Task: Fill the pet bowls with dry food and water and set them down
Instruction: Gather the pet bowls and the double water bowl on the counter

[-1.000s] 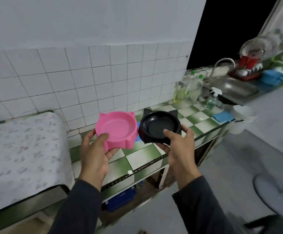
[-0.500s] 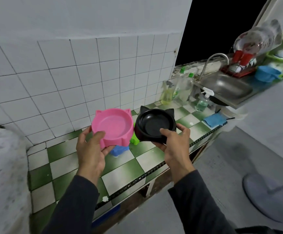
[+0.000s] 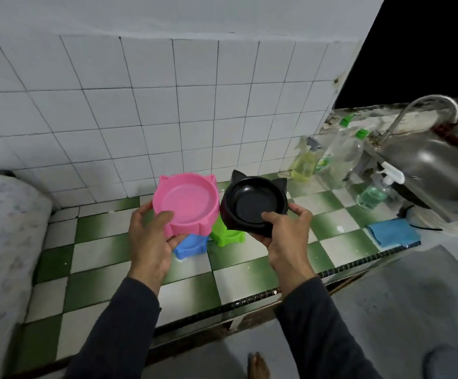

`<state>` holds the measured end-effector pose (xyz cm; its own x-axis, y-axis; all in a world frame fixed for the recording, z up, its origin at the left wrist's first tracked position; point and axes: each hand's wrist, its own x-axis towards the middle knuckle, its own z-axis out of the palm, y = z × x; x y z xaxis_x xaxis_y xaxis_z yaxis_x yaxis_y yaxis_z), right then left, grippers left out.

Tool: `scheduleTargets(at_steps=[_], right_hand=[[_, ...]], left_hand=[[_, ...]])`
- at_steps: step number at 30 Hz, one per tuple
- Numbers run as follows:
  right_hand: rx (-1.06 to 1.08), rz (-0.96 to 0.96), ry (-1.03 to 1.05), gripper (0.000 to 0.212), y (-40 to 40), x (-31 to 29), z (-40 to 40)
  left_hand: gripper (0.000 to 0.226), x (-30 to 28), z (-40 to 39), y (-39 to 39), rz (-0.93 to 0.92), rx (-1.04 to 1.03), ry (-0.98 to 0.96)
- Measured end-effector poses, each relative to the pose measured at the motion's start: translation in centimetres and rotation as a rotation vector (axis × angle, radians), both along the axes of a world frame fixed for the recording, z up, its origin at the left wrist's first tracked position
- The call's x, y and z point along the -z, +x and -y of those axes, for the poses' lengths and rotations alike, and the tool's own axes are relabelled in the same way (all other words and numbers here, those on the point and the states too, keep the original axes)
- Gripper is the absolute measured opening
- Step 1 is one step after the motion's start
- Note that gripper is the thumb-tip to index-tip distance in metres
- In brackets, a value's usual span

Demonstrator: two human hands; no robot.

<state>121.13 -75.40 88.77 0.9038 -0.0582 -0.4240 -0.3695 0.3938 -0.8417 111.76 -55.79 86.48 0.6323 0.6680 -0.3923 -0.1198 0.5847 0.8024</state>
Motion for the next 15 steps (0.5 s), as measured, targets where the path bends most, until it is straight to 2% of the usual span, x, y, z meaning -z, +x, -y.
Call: scheduleTargets(at_steps=[3,15], right_hand=[[-0.089,-0.013,-0.025,0.054,2.5,0.7,0.5],[-0.349,-0.117,-0.184,0.057,6.3,5.9,1.8]], left_hand=[[0.050,1.1,1.3,0.9,-0.020,-0.092,-0.012],[0.037,7.2,4.4,0.5,-0.118,-0.294,-0.068]])
